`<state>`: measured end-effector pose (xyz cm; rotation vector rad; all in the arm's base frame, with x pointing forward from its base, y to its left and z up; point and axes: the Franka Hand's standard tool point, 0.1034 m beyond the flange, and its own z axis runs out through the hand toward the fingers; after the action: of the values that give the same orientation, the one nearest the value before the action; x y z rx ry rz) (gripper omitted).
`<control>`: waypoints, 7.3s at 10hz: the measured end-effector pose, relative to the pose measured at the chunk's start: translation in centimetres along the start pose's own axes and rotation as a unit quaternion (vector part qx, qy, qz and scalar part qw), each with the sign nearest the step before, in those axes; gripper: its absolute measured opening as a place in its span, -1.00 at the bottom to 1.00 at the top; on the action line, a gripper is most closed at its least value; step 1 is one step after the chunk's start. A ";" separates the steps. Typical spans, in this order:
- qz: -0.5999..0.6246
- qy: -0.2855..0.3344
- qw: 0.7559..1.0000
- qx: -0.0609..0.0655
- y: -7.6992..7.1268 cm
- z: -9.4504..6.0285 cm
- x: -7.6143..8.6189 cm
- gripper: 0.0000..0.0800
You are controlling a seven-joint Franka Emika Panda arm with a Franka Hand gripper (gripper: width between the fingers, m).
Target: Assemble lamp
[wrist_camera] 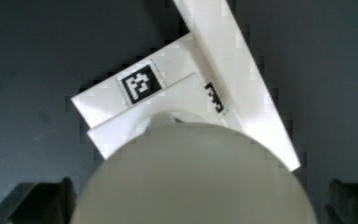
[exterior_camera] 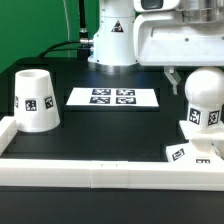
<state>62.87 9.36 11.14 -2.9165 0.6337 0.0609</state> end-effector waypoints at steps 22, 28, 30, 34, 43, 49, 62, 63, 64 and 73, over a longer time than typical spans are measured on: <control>-0.829 -0.032 0.551 -0.088 -0.1 -0.4 0.7 0.75; -0.892 -0.052 0.439 -0.093 0.6 -0.1 0.9 0.52; -0.890 -0.052 0.444 -0.093 0.7 -0.1 1.0 0.44; -0.866 -0.054 0.489 -0.091 1.3 -0.2 1.0 0.44; -0.631 -0.023 0.770 -0.089 1.6 -0.3 1.0 0.44; -0.433 0.002 0.898 -0.074 1.2 -0.8 0.8 0.44; -0.389 0.003 0.918 -0.081 6.3 -5.6 -2.2 0.75; -0.391 0.002 0.917 -0.080 6.1 -5.4 -2.2 0.75; -0.391 0.002 0.917 -0.080 6.1 -5.4 -2.2 0.75; -0.453 -0.002 0.887 -0.088 18.2 -2.8 -5.3 0.75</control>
Offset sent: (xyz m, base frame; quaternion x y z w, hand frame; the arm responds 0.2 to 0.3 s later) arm 0.0035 -0.0029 0.0076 -0.0611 0.0498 -0.2794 0.9569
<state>50.51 -5.32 11.71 -3.0513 -0.8050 0.0111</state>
